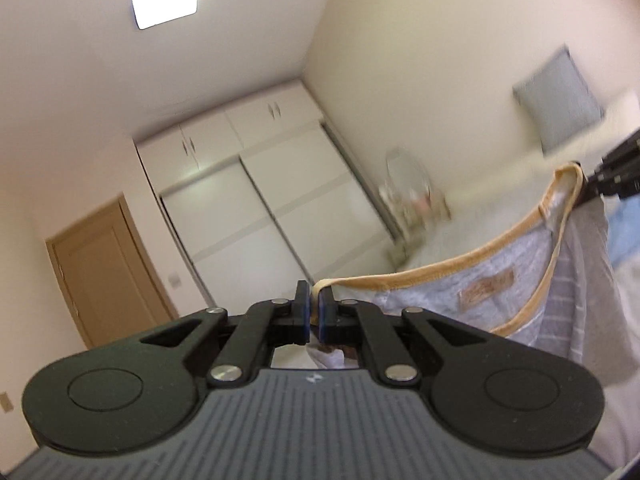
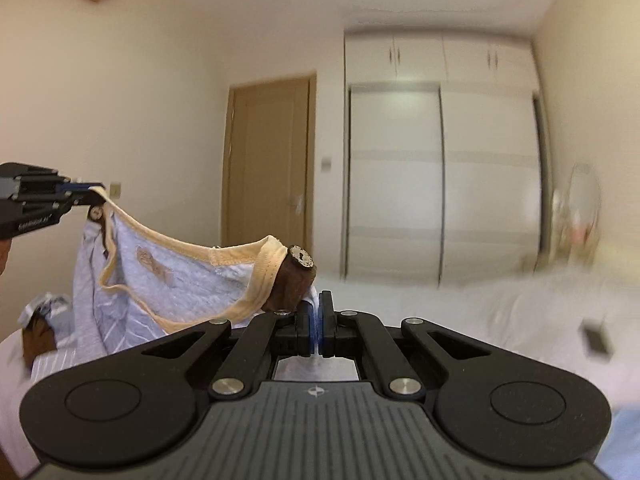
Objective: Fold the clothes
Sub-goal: 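Lift the striped shirt up by the collar with both grippers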
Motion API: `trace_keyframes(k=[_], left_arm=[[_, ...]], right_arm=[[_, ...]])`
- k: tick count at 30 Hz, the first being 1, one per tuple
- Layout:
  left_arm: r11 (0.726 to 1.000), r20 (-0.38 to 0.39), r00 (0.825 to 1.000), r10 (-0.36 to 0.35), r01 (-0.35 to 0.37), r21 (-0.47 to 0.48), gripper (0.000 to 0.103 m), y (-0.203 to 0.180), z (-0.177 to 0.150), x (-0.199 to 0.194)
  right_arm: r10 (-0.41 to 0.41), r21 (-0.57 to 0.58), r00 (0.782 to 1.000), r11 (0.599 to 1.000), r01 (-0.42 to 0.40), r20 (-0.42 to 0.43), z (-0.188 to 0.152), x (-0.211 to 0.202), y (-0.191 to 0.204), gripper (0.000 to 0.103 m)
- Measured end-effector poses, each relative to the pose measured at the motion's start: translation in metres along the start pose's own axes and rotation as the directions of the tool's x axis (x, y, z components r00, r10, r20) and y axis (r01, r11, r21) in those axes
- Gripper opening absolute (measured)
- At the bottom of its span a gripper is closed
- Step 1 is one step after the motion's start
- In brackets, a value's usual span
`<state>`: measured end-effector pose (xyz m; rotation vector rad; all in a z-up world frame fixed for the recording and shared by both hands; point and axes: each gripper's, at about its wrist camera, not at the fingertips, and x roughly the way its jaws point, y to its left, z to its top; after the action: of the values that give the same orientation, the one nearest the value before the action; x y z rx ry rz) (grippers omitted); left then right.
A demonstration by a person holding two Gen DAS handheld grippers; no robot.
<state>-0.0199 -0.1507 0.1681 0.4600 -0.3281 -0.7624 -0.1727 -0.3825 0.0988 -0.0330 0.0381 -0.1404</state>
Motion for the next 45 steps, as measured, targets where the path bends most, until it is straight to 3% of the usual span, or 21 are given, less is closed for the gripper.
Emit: trace_keyframes(k=[4, 10, 15, 18, 23, 26, 29, 32, 36, 40, 45], left_arm=[[1.000, 0.089, 0.996, 0.001, 0.001, -0.015, 0.003, 0.004, 0.049, -0.017], [0.999, 0.116, 0.993, -0.033, 0.037, -0.035, 0.003, 0.006, 0.085, 0.001], [0.997, 0.112, 0.993, -0.025, 0.033, -0.069, 0.003, 0.013, 0.079, 0.087], [0.996, 0.085, 0.996, -0.020, 0.027, -0.081, 0.003, 0.008, 0.060, 0.146], [0.985, -0.061, 0.996, -0.058, 0.047, -0.164, 0.003, 0.011, 0.021, 0.215], [0.982, -0.164, 0.979, -0.124, 0.097, -0.164, 0.003, 0.014, 0.011, 0.226], [0.966, -0.231, 0.950, -0.210, 0.164, -0.201, 0.003, 0.020, 0.011, 0.221], [0.935, -0.270, 0.913, -0.305, 0.234, -0.266, 0.003, 0.031, 0.028, 0.208], [0.896, -0.280, 0.875, -0.395, 0.300, -0.328, 0.003, 0.060, 0.057, 0.205], [0.887, -0.255, 0.873, -0.415, 0.327, -0.326, 0.003, 0.095, 0.081, 0.234], [0.909, -0.273, 0.889, -0.368, 0.282, -0.306, 0.003, 0.109, 0.087, 0.313]], right_arm=[[-0.054, -0.078, 0.992, 0.995, 0.063, 0.114, 0.038, -0.037, -0.005, 0.000], [-0.124, -0.148, 0.957, 0.975, 0.166, 0.262, 0.083, -0.062, -0.023, 0.000], [-0.145, -0.211, 0.910, 0.947, 0.242, 0.389, 0.115, -0.058, -0.044, 0.000], [-0.134, -0.212, 0.905, 0.949, 0.235, 0.405, 0.116, -0.013, -0.067, 0.000], [-0.134, -0.185, 0.939, 0.962, 0.200, 0.317, 0.088, 0.085, -0.102, 0.000], [-0.158, -0.165, 0.970, 0.968, 0.189, 0.187, 0.088, 0.115, -0.116, 0.000], [-0.181, -0.131, 0.982, 0.974, 0.186, 0.049, 0.100, 0.122, -0.123, 0.000], [-0.223, -0.100, 0.972, 0.972, 0.214, -0.081, 0.121, 0.118, -0.125, 0.000], [-0.286, -0.104, 0.933, 0.957, 0.269, -0.220, 0.173, 0.122, -0.131, 0.000], [-0.336, -0.156, 0.909, 0.939, 0.305, -0.245, 0.225, 0.124, -0.125, 0.000], [-0.323, -0.205, 0.918, 0.938, 0.279, -0.228, 0.241, 0.188, -0.150, 0.000]])
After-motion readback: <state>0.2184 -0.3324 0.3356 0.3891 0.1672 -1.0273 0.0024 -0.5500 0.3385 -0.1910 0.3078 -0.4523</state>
